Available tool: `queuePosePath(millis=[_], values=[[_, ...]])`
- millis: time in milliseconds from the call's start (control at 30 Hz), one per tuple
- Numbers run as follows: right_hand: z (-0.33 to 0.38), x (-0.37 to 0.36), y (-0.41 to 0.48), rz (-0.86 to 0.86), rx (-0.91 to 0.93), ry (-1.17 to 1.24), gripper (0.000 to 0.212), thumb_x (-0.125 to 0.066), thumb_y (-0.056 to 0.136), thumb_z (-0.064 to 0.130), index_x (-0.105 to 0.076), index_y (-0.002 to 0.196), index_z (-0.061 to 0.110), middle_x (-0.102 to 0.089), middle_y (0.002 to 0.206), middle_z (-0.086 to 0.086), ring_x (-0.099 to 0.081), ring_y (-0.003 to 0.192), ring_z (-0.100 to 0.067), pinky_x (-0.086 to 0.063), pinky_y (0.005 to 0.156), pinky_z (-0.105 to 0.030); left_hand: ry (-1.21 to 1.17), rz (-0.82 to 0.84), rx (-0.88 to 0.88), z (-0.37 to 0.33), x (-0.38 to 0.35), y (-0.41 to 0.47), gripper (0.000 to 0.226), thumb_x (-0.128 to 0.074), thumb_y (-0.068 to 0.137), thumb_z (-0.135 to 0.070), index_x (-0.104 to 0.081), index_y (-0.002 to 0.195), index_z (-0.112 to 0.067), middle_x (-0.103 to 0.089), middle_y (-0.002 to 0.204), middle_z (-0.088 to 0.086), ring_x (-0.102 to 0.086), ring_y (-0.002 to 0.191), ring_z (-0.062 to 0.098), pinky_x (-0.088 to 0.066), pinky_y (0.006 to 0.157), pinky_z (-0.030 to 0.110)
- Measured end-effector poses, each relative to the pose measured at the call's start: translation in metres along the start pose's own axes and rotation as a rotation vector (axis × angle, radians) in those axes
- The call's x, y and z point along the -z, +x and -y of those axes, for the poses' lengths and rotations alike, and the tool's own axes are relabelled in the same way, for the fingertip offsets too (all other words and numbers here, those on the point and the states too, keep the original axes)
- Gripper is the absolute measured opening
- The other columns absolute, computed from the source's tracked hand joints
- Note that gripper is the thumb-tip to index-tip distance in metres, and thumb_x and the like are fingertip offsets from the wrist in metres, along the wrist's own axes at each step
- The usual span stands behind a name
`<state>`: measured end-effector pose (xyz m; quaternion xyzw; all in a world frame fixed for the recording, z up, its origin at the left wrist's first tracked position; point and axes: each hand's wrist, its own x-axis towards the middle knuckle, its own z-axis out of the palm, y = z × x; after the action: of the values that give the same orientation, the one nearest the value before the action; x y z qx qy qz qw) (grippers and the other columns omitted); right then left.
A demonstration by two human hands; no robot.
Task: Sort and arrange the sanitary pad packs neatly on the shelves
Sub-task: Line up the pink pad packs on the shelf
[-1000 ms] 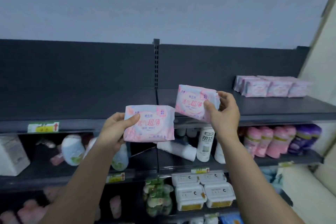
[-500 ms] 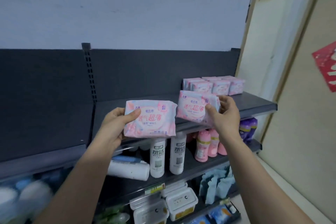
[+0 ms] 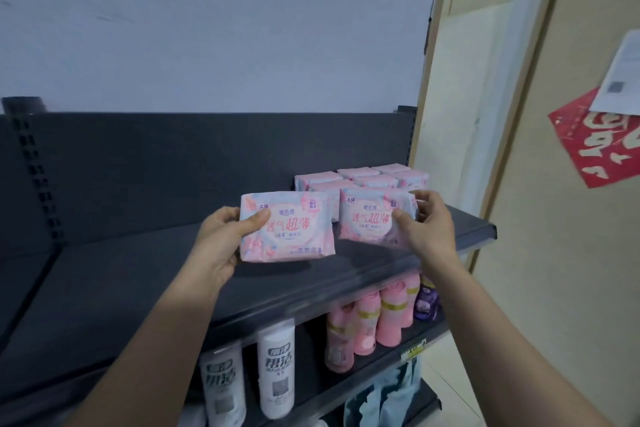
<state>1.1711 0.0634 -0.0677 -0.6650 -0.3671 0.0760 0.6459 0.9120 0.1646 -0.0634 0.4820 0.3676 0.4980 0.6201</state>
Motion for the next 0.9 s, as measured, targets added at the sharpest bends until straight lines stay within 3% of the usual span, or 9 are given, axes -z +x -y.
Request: queuePosePath(millis=[233,500,633,700,833,900], values=[[-0.04,0.01,0.05,0.042,-0.084,0.011,0.03,-0.067,0.088,0.011,-0.05,0.108,0.025,-0.06,0.116,-0.002,-0.061,0.107,-0.023,-0.054,0.089,-0.048,0.022,-0.024,0.007,0.019,-0.043,0.037,0.026,-0.076,0.078,-0.005,-0.054,0.093,-0.005,-0.074,0.089,0.013,-0.073,0.071,0.021,-0.061,0.064,0.041],[-0.082,0.016,0.119,0.163,-0.121,0.034,0.028,-0.063,0.089,0.006,-0.049,0.109,0.019,-0.059,0.12,-0.006,-0.059,0.106,-0.024,-0.053,0.092,-0.046,0.082,-0.143,-0.039,0.048,-0.091,0.073,0.028,-0.076,0.076,-0.001,-0.051,0.084,-0.007,-0.07,0.092,0.016,-0.071,0.07,0.023,-0.058,0.051,0.031],[-0.097,0.017,0.155,0.292,-0.117,0.034,0.026,-0.061,0.09,0.004,-0.05,0.108,0.019,-0.058,0.121,-0.007,-0.059,0.103,-0.024,-0.054,0.087,-0.044,0.092,-0.206,-0.036,0.066,-0.117,0.086,0.028,-0.075,0.078,0.003,-0.049,0.085,-0.007,-0.069,0.093,0.015,-0.069,0.078,0.026,-0.059,0.066,0.041],[-0.103,0.017,0.172,0.355,-0.096,0.024,0.028,-0.061,0.089,0.004,-0.05,0.108,0.02,-0.058,0.119,-0.007,-0.058,0.102,-0.024,-0.053,0.091,-0.048,0.101,-0.231,-0.054,0.073,-0.129,0.091,0.028,-0.073,0.078,0.005,-0.048,0.084,-0.007,-0.068,0.092,0.014,-0.068,0.078,0.025,-0.059,0.067,0.04],[-0.115,0.017,0.198,0.444,-0.035,-0.016,0.029,-0.061,0.09,0.003,-0.051,0.114,0.016,-0.051,0.118,0.002,-0.046,0.111,-0.013,-0.039,0.089,-0.025,0.163,-0.292,-0.111,0.084,-0.149,0.1,0.03,-0.072,0.079,0.006,-0.048,0.085,-0.01,-0.066,0.088,0.008,-0.066,0.078,0.021,-0.054,0.057,0.028],[-0.123,0.016,0.207,0.469,-0.013,-0.038,0.028,-0.062,0.089,0.003,-0.053,0.112,0.015,-0.052,0.114,0.002,-0.049,0.111,-0.016,-0.037,0.086,-0.023,0.207,-0.318,-0.137,0.09,-0.156,0.103,0.033,-0.073,0.078,0.007,-0.048,0.084,-0.012,-0.064,0.086,0.005,-0.064,0.078,0.02,-0.049,0.056,0.025]])
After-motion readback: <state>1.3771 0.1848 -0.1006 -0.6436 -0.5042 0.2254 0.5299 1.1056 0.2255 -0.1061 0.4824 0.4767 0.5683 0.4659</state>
